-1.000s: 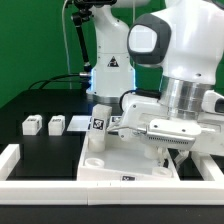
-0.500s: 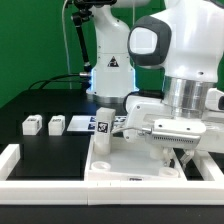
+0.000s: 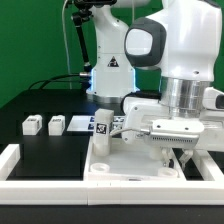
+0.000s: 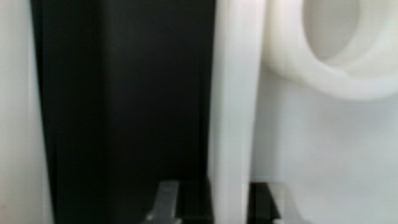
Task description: Assemble square table
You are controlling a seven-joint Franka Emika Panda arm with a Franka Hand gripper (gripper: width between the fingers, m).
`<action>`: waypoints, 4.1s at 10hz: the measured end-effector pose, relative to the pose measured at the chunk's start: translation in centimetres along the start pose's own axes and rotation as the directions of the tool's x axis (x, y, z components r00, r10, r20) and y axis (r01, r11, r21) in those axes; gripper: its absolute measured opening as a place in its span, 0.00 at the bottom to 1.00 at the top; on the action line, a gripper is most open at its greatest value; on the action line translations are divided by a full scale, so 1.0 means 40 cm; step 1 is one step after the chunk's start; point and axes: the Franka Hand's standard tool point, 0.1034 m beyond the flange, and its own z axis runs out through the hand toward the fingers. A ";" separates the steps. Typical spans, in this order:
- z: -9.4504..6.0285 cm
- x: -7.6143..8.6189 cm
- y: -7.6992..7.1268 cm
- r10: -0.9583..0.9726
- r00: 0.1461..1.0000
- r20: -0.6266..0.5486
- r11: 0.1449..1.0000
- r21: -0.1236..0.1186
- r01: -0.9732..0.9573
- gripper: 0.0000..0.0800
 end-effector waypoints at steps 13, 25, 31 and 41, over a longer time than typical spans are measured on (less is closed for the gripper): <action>-0.003 -0.005 0.044 0.034 0.999 -0.015 0.999 -0.008 -0.034 0.07; 0.005 -0.012 -0.037 0.080 0.997 -0.018 0.996 0.031 -0.080 0.81; -0.167 -0.045 -0.091 0.145 0.989 0.038 0.986 0.081 -0.148 0.81; -0.245 -0.004 -0.420 0.648 0.754 0.111 0.746 0.110 -0.657 0.81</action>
Offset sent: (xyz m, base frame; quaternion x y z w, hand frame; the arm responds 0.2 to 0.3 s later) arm 0.0130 0.0204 0.0045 -0.0542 -0.0453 -0.0090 0.9975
